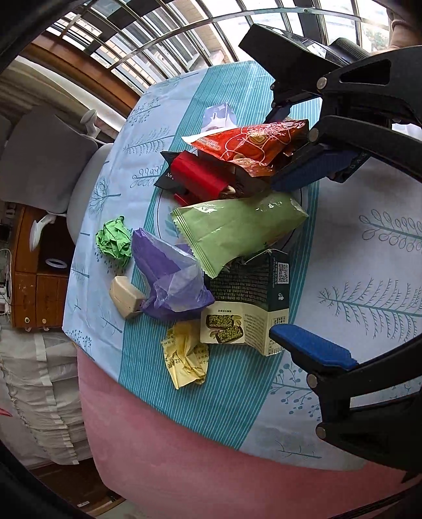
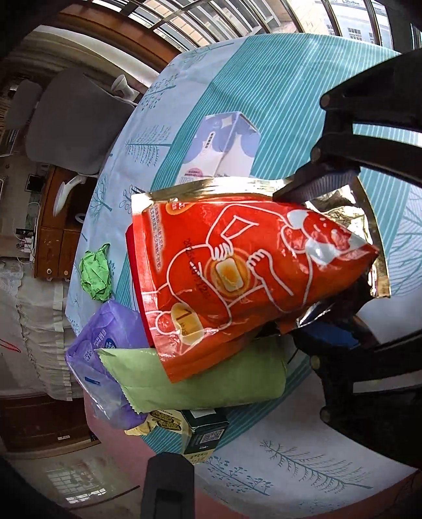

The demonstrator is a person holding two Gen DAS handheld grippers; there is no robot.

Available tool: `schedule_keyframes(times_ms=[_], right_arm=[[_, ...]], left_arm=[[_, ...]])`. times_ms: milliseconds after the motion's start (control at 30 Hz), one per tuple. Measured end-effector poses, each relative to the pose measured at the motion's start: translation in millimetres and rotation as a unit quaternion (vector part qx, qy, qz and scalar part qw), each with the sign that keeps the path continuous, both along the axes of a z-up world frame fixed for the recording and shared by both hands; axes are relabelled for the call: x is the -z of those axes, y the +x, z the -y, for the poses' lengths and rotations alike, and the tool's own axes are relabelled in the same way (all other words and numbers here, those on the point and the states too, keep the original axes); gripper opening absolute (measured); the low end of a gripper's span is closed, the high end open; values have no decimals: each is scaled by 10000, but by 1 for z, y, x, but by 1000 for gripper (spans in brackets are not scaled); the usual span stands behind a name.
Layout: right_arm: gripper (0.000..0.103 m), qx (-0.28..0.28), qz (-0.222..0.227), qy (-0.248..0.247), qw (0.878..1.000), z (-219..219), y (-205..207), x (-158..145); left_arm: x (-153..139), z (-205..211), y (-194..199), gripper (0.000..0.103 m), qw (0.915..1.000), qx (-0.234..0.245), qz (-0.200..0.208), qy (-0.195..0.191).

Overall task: Collect trash
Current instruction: 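Grasp the green wrapper with the left tool while the right tool grasps the red snack bag, then carry the green wrapper and red bag over the wastebasket and open both tools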

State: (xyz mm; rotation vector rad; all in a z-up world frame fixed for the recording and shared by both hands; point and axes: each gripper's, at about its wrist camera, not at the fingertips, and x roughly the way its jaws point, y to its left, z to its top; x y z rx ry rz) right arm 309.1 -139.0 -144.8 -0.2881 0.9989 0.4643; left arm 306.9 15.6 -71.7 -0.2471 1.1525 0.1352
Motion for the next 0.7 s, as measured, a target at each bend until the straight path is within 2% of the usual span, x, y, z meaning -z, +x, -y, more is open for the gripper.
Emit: schedule_keyframes(times_ms=[133,167,233,400,533,567,600,667,700], right_arm=[[53,100,-203,402,9989,18,7,-5],[47,175,-306,564,9978,24,13,-7],[42,374,-590,959,9929,37,20,-11],[40,848,-1041,1669,9768,69,29,-19],[40,1059,-1177,1971,9675,84,29,-26],[40,1083,-1200,2007,9662,87,28,-26],[40,1096,-1223,2031,9653,88,27,-27],[40,1122,-1253,2058,9640,89,25,-27],[40,1133,-1277,2068,9634,90,24,-26]], left_arm=[[7,10,14,82,10000,32,-91,21],[9,12,18,82,9999,47,-108,44],[12,15,25,82,9998,75,-141,84],[25,21,44,82,9991,36,-323,276],[37,23,57,82,9978,-55,-514,420],[38,24,59,75,9976,-55,-520,460],[41,25,62,61,9973,-18,-556,475],[44,29,65,49,9969,63,-657,434],[44,30,65,39,9968,89,-656,459]])
